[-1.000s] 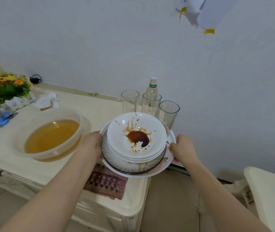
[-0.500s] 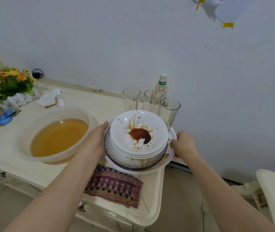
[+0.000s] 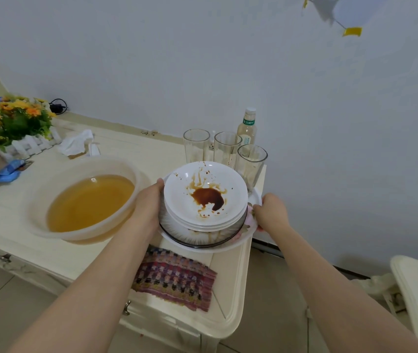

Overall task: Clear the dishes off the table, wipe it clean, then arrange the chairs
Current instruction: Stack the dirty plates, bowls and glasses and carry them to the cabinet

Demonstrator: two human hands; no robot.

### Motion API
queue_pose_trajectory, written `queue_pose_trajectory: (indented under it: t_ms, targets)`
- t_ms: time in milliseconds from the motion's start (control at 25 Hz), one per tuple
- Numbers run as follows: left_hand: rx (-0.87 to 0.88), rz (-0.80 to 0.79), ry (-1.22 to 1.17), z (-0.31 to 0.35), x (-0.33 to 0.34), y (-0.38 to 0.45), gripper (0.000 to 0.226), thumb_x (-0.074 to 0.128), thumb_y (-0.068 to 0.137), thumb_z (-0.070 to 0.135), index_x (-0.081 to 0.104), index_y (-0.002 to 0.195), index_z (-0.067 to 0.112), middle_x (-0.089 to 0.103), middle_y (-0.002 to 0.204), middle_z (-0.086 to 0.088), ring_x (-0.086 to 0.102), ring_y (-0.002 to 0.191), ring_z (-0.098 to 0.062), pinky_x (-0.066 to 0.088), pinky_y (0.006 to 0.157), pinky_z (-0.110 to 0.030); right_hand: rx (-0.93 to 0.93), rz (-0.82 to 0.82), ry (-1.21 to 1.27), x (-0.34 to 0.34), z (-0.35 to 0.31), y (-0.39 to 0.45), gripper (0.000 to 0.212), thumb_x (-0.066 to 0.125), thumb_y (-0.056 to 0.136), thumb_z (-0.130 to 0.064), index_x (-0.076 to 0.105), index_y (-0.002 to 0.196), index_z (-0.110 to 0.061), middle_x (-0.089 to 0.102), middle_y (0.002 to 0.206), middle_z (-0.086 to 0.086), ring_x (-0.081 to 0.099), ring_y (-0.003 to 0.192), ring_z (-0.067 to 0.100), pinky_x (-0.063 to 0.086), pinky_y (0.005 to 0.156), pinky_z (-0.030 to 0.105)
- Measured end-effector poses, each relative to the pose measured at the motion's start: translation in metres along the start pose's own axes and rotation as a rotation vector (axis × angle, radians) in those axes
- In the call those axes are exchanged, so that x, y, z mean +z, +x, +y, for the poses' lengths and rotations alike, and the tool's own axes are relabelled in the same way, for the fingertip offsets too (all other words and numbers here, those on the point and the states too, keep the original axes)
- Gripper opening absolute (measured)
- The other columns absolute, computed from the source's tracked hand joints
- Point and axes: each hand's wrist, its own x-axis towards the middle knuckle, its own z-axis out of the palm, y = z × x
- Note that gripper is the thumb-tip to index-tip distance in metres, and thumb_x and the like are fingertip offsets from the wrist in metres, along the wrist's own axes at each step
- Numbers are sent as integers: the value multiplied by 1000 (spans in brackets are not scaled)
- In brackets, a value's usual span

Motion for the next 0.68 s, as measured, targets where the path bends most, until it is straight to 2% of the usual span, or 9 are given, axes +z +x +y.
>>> queue_pose_trajectory:
  t_ms: [120, 240, 360, 400, 480, 560, 600, 680]
  targets:
    - [46, 14, 54, -1, 2, -9, 37, 48, 90, 49, 68, 94, 18, 72, 98, -2, 67, 95, -22, 50, 93, -43, -8, -21, 36, -4, 0, -5, 25, 52, 91, -8, 41, 69, -13, 54, 68, 9, 56, 55, 24, 45, 36, 25]
    - [75, 6, 69, -2, 3, -17, 42, 40, 96, 49, 68, 101, 19, 71, 102, -2, 65, 98, -21, 49, 95, -43, -32, -57, 17, -9, 2, -9, 21, 52, 90, -6, 44, 70, -11, 61, 75, 15, 65, 67, 33, 58, 57, 40]
    - [89, 2, 73, -3, 5, -24, 42, 39, 97, 47, 69, 103, 18, 70, 107, -3, 63, 102, -22, 46, 98, -44, -55, -81, 115, -14, 6, -19, 20, 48, 89, -1, 51, 72, -10, 62, 74, 15, 66, 64, 30, 59, 58, 39]
    - [91, 18, 75, -4, 4, -26, 40, 40, 97, 46, 68, 102, 18, 69, 108, -3, 63, 103, -22, 46, 99, -44, -57, -98, 143, -15, 9, -21, 18, 48, 88, 0, 54, 74, -9, 63, 73, 14, 67, 68, 32, 60, 63, 41]
    - [92, 36, 77, -6, 4, -32, 42, 41, 96, 47, 66, 108, 16, 67, 114, -4, 61, 107, -22, 44, 101, -43, -48, -153, 213, -17, 15, -26, 13, 49, 88, 1, 60, 93, -1, 65, 82, 16, 69, 76, 34, 59, 71, 44]
    - [102, 40, 49, -7, 3, -38, 48, 37, 96, 50, 62, 116, 15, 63, 123, -3, 58, 109, -20, 42, 102, -41, -17, -220, 263, -17, 19, -29, 31, 48, 87, 4, 56, 117, -1, 66, 102, 19, 71, 78, 30, 60, 69, 38]
    - [99, 51, 30, -7, 4, -43, 48, 34, 98, 49, 60, 119, 14, 61, 124, -2, 57, 110, -19, 42, 100, -37, -10, -241, 295, -17, 20, -31, 34, 48, 87, 6, 55, 119, -3, 66, 107, 19, 71, 80, 29, 60, 69, 38]
    - [106, 89, 26, -10, 5, -59, 50, 30, 101, 45, 52, 130, 11, 55, 130, -3, 51, 117, -19, 38, 94, -32, -28, -254, 330, -14, 23, -37, 29, 51, 84, 6, 58, 111, -3, 68, 102, 16, 70, 85, 30, 59, 75, 43]
